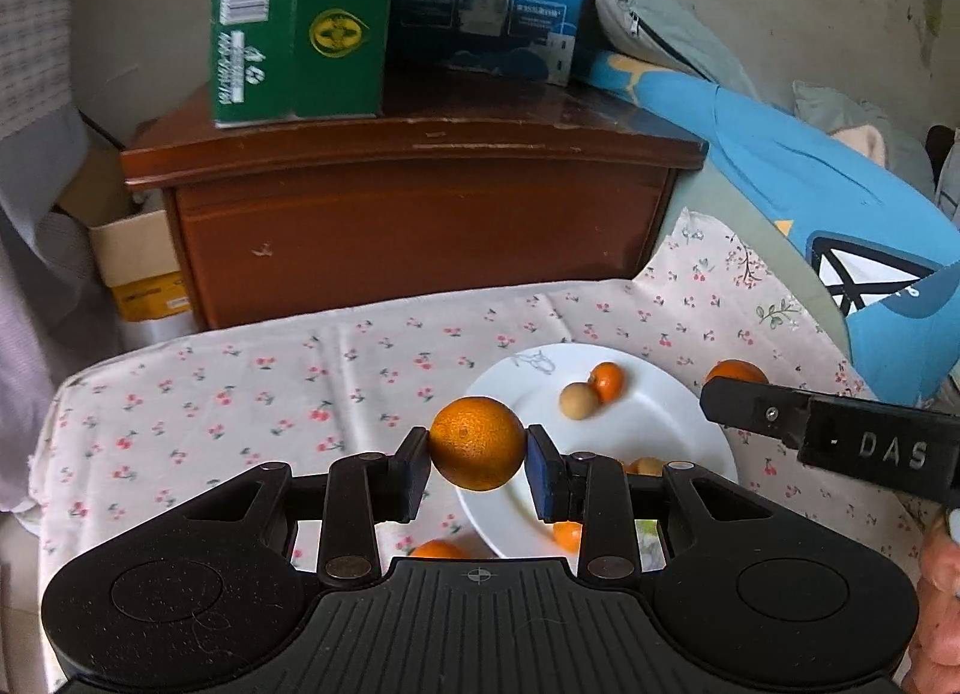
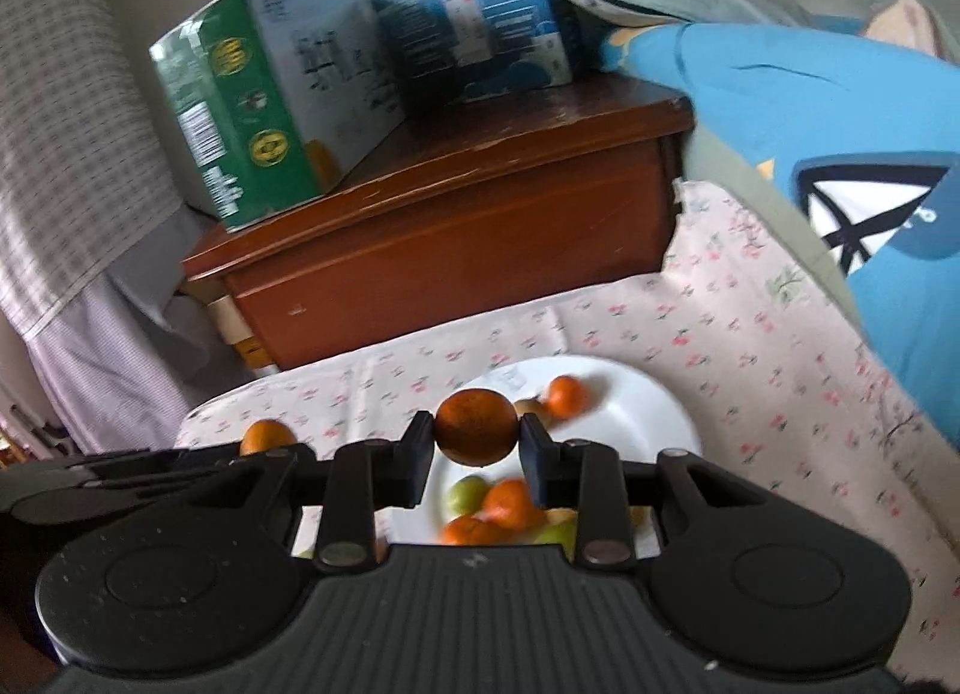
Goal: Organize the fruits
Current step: 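Carry both mandarins onto the white plate and open both grippers, then withdraw both open grippers from the plate toward the fruit pile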
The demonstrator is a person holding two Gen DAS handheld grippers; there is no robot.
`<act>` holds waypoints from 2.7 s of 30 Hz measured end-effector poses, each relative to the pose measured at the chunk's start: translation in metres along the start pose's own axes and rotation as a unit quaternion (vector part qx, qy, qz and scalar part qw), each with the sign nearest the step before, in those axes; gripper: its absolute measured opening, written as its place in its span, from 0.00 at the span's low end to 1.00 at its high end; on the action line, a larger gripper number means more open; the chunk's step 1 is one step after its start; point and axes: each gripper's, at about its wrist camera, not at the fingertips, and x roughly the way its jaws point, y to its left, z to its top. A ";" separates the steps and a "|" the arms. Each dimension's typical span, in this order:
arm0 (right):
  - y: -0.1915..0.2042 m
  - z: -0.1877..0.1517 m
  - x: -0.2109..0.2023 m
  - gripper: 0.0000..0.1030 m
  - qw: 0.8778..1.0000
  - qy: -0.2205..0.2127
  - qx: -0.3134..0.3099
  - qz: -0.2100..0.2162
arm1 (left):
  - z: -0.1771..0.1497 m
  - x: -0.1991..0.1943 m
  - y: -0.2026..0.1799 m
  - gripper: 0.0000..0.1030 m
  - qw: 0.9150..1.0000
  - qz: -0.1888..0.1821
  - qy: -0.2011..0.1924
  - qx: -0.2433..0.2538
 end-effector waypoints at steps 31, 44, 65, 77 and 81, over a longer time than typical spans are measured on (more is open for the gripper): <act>-0.055 -0.003 0.081 0.31 0.992 0.070 0.085 -0.058 | 0.006 0.088 -0.014 0.32 0.999 -0.012 0.043 0.008; -0.053 0.003 0.075 0.48 0.993 0.059 0.088 -0.060 | 0.014 0.053 -0.015 0.86 1.000 0.019 0.009 0.011; -0.008 -0.010 0.043 0.66 0.997 0.057 0.036 -0.039 | -0.007 -0.016 0.028 0.90 0.997 0.060 0.029 -0.026; 0.003 -0.039 0.018 0.66 0.997 0.056 0.046 -0.027 | -0.018 -0.037 0.051 0.90 0.995 0.067 0.042 -0.061; 0.012 -0.054 0.011 0.66 0.997 0.062 0.038 -0.020 | -0.023 -0.043 0.053 0.90 0.995 0.077 0.041 -0.052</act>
